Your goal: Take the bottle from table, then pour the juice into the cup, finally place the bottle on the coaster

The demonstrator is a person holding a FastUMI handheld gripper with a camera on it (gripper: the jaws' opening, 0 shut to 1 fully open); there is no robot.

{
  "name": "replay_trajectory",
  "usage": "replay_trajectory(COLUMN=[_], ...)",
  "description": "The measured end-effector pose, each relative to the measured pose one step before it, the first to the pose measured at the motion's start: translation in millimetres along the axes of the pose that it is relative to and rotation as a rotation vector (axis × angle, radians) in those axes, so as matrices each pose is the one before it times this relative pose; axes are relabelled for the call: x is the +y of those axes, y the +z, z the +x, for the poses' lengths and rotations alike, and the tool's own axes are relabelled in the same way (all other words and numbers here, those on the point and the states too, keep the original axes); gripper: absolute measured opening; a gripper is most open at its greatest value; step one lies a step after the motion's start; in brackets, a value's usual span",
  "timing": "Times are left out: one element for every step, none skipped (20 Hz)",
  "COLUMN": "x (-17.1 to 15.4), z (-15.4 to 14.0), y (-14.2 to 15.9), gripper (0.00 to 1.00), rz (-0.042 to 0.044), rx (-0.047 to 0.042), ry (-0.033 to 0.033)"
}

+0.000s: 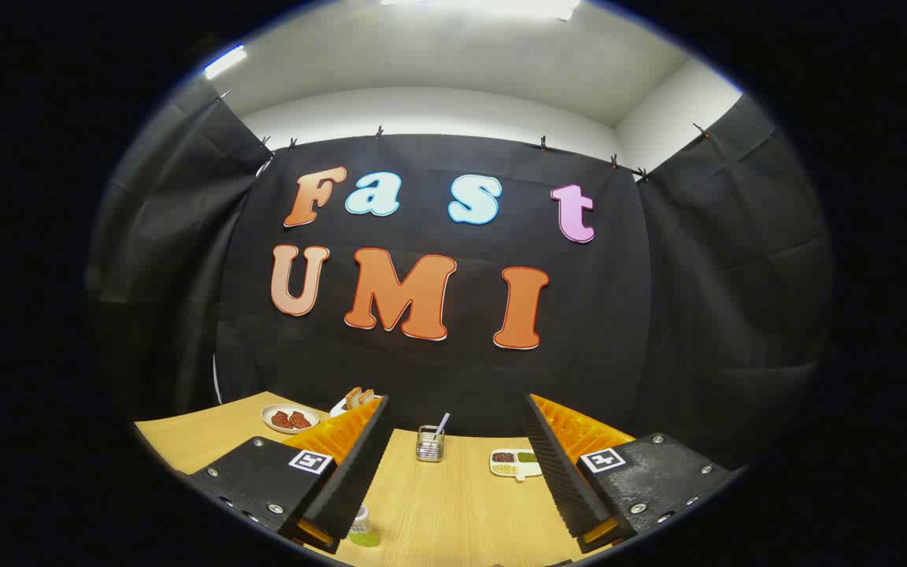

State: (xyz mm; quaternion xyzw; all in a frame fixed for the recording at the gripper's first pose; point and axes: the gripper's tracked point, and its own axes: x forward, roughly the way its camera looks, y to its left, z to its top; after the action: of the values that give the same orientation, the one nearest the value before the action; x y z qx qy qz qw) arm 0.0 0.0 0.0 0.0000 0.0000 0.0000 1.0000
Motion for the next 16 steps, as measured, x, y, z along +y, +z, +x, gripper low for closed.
replay_trajectory(x=[1.49,-0.2,-0.71,-0.74,1.34,2.52,1.06,-0.2,0.34,1.61,0.79,2.29,1.87,1.02,1.99,-0.22], z=[-0.92,-0.56,-0.7,0.61,-0.82,-1.5,-0.58,-0.98,0.13,-0.34,-0.89,0.79,0.16,0.12,0.3,-0.39], y=[1.06,2.29,1.56,0.99,1.01,1.86,2.09,1.67,1.22,0.72,0.15,-0.82,0.44,-0.27,0.91,-0.52], gripper=[0.99,0.98,0.99,0.98,0.99,0.99,0.98,0.98,0.98,0.98,0.98,0.99,0.99,0.99,0.99,0.98], rz=[0.00224,-0.00247,-0.00571,-0.00357,-0.00223,0.00091,0.00012,-0.00004,-0.0008,-0.0007,0.00061,-0.00039,-0.00035,-0.00156,-0.00359,-0.00256], rx=[-0.00035,-0.00264,-0.00443,-0.00262,-0.00154,-0.00293,-0.00354,-0.00522,-0.00388,-0.00219,-0.00036,0.00022,-0.00067,-0.00202,-0.00244,-0.00042], ry=[0.00519,0.00007,-0.00331,-0.00487,0.00421,0.0029,0.00396,0.0009,-0.00023,0.00311,0.00176,0.00545,0.00244,0.00326,0.00337,-0.00043])
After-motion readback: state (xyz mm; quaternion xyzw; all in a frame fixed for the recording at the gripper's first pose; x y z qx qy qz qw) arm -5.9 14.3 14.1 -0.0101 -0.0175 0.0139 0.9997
